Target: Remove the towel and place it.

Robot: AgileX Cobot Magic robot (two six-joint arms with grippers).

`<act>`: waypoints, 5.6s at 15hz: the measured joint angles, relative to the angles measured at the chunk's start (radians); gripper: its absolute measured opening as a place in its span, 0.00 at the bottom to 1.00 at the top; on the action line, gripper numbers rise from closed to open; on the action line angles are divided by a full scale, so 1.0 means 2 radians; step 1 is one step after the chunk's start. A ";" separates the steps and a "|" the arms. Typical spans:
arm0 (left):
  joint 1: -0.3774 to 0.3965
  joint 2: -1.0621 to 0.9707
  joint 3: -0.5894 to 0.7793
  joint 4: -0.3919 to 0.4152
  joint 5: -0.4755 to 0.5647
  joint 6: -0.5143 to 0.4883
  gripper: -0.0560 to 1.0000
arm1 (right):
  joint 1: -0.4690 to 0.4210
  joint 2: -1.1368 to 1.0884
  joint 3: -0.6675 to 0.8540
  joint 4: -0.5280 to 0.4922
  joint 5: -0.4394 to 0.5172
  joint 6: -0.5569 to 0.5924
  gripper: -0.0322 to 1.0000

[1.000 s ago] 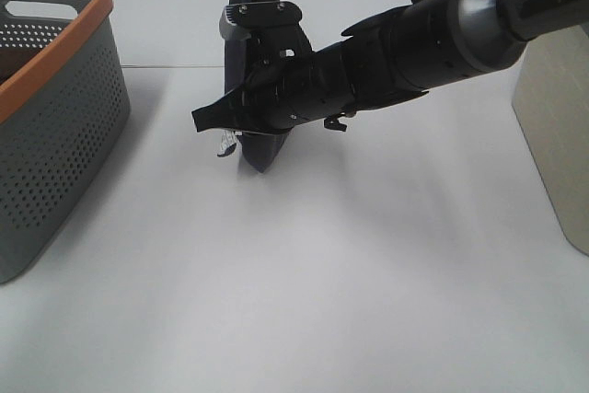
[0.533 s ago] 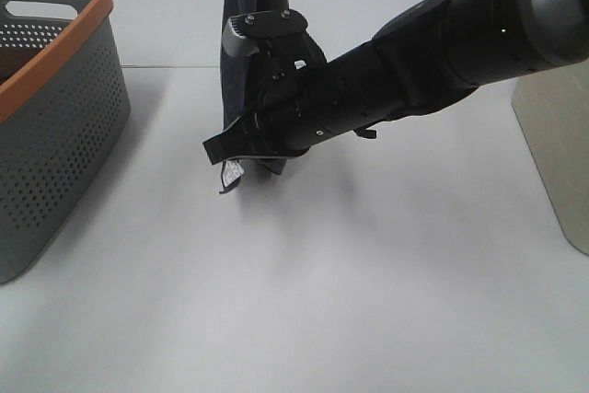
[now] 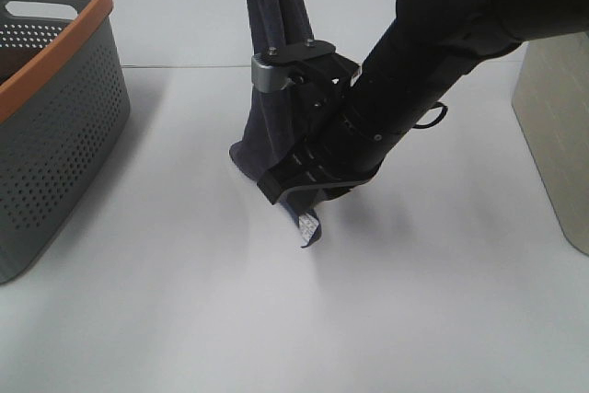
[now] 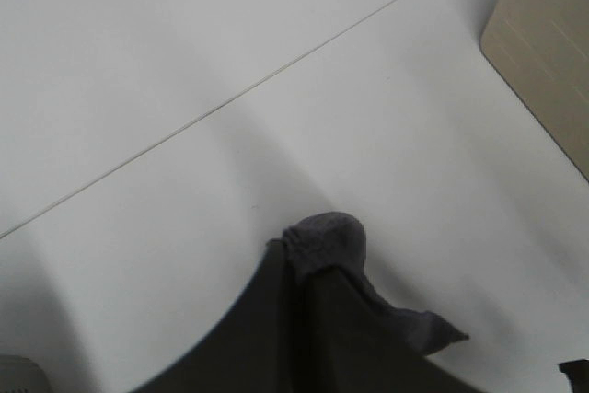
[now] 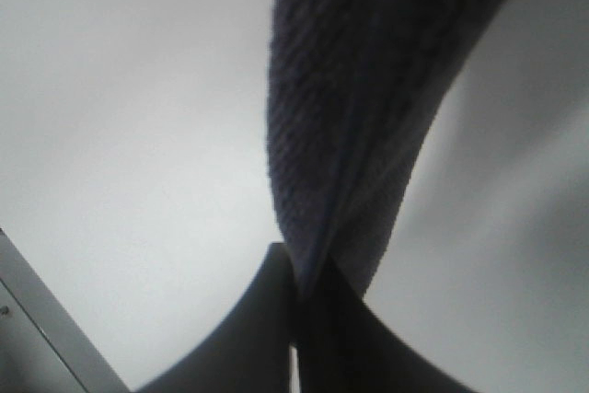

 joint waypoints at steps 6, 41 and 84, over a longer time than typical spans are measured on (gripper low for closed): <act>-0.001 0.000 0.000 0.108 0.014 -0.193 0.05 | 0.000 -0.123 0.000 -0.129 0.076 0.136 0.03; 0.015 0.177 0.000 0.353 -0.391 -0.498 0.05 | -0.215 0.050 -0.211 -0.624 -0.313 0.398 0.03; -0.003 0.050 0.399 -0.006 -0.007 -0.037 0.05 | -0.211 0.089 -0.059 -0.086 0.284 0.056 0.03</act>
